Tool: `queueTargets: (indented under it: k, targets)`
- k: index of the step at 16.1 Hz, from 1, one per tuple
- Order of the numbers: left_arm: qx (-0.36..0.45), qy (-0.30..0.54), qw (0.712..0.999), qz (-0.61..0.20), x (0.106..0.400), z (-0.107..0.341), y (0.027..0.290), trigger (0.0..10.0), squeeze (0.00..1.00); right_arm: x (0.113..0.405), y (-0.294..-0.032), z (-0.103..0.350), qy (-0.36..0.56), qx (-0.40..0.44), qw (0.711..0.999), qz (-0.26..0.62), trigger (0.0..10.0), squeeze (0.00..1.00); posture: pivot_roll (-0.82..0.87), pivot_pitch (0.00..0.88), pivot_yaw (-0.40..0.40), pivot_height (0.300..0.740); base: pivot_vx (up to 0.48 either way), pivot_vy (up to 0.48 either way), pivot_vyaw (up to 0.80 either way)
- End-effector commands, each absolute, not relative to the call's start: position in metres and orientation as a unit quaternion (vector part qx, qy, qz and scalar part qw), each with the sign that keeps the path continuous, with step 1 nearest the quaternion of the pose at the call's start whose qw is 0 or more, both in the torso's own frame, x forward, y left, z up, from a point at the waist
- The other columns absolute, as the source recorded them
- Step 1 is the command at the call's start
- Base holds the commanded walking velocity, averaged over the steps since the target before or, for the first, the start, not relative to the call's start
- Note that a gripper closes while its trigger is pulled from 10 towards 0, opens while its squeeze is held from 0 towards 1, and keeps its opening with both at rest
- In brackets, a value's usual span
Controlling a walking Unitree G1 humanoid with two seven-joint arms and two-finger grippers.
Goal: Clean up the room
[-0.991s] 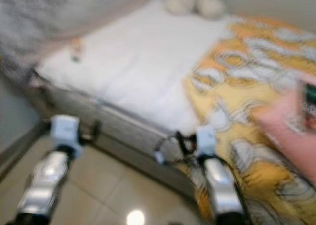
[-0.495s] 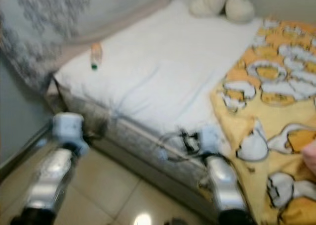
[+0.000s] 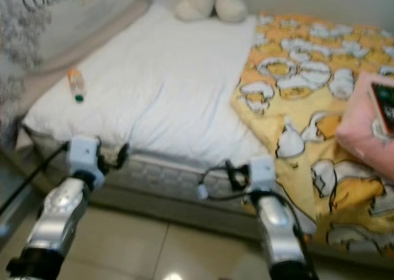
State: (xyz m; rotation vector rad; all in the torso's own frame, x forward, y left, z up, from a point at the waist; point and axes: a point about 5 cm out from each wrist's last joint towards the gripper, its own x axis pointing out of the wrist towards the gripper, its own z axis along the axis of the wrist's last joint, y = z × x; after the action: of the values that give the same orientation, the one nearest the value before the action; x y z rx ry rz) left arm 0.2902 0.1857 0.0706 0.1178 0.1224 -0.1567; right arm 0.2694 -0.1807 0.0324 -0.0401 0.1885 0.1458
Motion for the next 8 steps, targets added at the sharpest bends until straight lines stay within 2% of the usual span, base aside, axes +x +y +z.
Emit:
queueTargets:
  k: [1,5,8]
  targets:
    - [0.075,0.063,0.992,-0.073,0.2928,0.0725,0.1914,10.0,0.0,0.2738,-0.1766,0.0385,0.077,-0.02,0.994,0.075,10.0,0.0,-0.03,0.0,0.034,0.736,0.39,0.281,0.0]
    - [0.057,0.065,0.994,-0.067,0.2958,0.0714,0.1898,10.0,0.0,0.2723,-0.1761,0.0381,0.075,-0.021,0.994,0.078,10.0,0.0,-0.04,0.0,0.041,0.736,0.39,0.278,0.0]
    - [0.078,0.056,0.993,-0.067,0.2993,0.0745,0.1881,10.0,0.0,0.273,-0.1766,0.0382,0.075,-0.028,0.993,0.083,10.0,0.0,-0.05,0.0,0.043,0.736,0.389,0.281,0.0]
